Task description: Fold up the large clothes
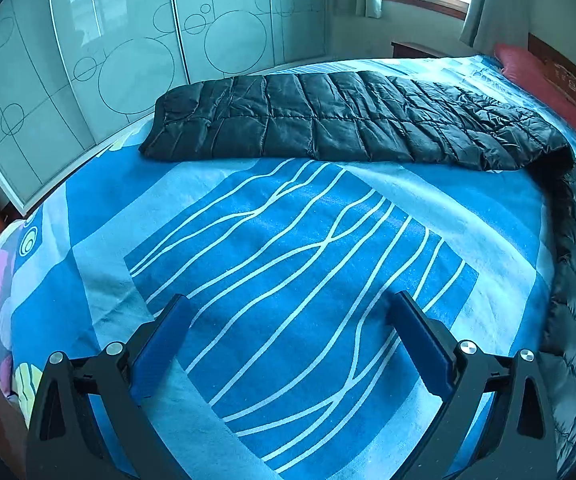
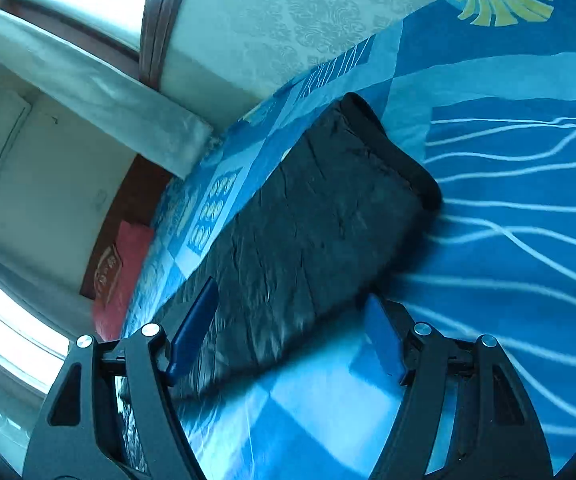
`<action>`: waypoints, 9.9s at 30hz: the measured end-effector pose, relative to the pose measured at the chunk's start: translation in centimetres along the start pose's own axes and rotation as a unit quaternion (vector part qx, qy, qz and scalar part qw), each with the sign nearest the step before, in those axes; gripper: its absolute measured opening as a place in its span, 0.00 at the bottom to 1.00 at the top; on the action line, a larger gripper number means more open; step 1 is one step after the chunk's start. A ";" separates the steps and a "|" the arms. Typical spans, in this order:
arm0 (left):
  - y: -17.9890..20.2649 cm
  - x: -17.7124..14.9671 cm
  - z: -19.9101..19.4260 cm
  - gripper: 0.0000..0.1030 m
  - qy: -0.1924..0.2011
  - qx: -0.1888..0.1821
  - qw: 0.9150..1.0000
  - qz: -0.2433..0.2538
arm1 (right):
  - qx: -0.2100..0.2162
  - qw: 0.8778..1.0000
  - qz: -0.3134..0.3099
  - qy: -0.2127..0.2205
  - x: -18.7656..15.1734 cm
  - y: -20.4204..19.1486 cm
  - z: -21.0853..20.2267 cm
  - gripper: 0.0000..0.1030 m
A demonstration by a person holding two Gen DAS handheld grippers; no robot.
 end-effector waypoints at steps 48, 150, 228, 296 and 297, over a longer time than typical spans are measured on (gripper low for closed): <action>-0.1 -0.7 0.2 0.96 0.019 -0.001 1.000 -0.003 | 0.177 0.755 -0.579 -0.251 -53.5 -46.4 2.4 0.41; -6.8 11.1 6.4 0.95 0.048 -0.161 0.948 -0.270 | 0.026 0.828 -0.520 -0.208 -32.6 -31.5 10.5 0.63; 33.2 -4.9 -15.3 0.66 0.128 -0.309 0.891 0.306 | 0.136 0.837 -0.439 -0.296 -36.6 -36.2 3.0 0.73; 38.4 9.2 3.0 0.66 0.087 -0.141 0.942 0.291 | 0.104 0.783 -0.562 -0.245 -38.1 -42.6 15.3 0.62; 38.4 8.8 4.9 0.67 0.067 -0.118 0.945 0.297 | 0.095 0.772 -0.580 -0.241 -39.0 -42.4 15.9 0.64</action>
Point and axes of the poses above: each gripper's, at about its wrist camera, not at the fingertips, and z roughly the way its jaws point, y to its right, x to its top, the point moved 6 cm from there along z, roughly the way its jaws point, and after that the axes turned 7 degrees about -z, right-handed, at the moved point
